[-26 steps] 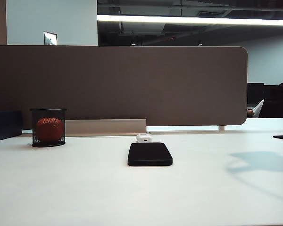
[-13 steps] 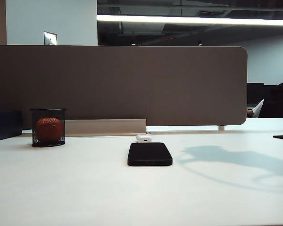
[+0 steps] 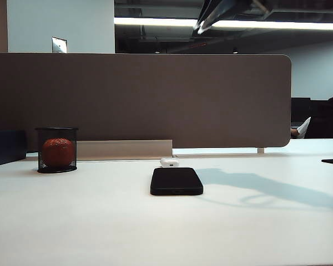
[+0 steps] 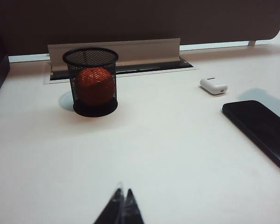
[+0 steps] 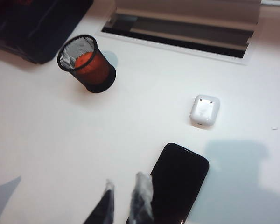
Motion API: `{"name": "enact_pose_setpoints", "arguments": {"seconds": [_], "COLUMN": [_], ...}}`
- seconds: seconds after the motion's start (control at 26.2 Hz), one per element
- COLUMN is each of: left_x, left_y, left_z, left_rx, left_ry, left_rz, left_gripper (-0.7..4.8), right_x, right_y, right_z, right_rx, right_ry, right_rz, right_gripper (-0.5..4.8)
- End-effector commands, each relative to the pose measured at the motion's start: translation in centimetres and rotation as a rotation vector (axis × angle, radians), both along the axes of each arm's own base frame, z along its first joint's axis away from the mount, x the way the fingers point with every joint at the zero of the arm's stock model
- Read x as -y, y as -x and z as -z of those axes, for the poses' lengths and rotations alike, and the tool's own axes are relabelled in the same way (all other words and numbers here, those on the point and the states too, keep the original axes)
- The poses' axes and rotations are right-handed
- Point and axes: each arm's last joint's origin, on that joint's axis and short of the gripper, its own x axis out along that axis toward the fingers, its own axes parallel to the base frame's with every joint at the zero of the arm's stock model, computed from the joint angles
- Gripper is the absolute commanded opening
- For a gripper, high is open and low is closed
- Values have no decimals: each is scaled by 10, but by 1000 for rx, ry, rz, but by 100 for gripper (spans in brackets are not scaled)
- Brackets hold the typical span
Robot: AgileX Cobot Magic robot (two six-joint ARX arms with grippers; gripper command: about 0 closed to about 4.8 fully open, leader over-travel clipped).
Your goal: Find the wireless headphone case on the desktop and place it on the left side of the phone.
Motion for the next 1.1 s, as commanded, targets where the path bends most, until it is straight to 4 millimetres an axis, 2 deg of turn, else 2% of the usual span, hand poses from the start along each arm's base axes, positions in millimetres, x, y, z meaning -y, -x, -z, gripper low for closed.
{"name": "enact_pose_setpoints", "arguments": {"seconds": [0.04,0.11,0.27,0.42,0.46,0.65,0.76,0.95,1.1], "left_x": [0,0,0,0,0,0,0,0,0], "left_y": [0,0,0,0,0,0,0,0,0], "left_z": [-2,-2,-2,-1,0,2,2,1,1], "left_rx": [12,13,12,5,-6,-25,-24,-22,-22], "left_ry": [1,1,1,1,0,-1,-1,-1,-1], "left_rz": [5,6,6,6,6,6,6,6,5], "left_gripper": [-6,-5,-5,-5,-5,-5,-5,-5,-6], "right_x": [-5,-7,-12,-19,-24,-44,-55,-65,-70], "right_y": [-9,-16,-29,-41,-46,-58,-66,-78,-89], "right_z": [7,16,32,47,52,67,80,102,117], "right_rx": [-5,-24,-48,-55,-47,1,3,-11,5], "right_ry": [3,19,57,59,56,58,47,53,48], "right_rz": [1,11,43,40,32,29,27,78,92], "right_gripper": [55,57,122,122,123,210,221,353,407]}}
